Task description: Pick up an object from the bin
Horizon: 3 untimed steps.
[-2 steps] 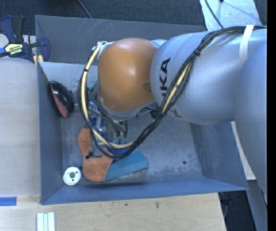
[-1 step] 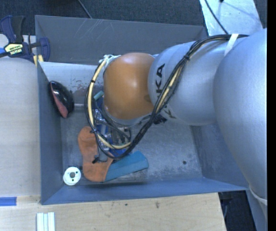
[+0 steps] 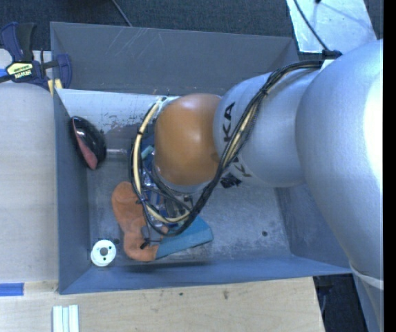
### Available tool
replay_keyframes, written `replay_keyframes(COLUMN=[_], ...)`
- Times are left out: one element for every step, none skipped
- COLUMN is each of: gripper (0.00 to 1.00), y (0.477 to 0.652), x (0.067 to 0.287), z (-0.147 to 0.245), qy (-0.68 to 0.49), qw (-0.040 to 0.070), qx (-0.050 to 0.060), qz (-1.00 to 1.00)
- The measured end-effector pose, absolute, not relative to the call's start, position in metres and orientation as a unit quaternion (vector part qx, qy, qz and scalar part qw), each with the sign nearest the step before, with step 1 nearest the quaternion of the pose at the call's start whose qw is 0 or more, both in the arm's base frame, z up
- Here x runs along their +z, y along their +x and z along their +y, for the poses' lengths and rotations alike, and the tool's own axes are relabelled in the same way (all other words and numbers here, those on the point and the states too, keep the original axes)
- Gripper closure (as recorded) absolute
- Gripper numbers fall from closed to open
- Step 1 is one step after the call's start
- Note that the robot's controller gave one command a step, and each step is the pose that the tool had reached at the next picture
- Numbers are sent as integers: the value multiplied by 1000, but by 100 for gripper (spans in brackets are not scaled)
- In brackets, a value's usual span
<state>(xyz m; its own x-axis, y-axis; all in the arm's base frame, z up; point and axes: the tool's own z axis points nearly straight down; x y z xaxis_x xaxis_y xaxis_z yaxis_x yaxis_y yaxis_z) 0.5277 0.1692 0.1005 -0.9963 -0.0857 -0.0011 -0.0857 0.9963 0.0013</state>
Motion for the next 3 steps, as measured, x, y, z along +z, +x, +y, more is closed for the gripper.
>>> replay_keyframes(gripper=[100,100,100], y=[556,556,547], x=[83,83,251], z=[169,169,164], qy=[145,145,128], qw=[3,3,3], qx=[2,2,1], qz=[989,989,992])
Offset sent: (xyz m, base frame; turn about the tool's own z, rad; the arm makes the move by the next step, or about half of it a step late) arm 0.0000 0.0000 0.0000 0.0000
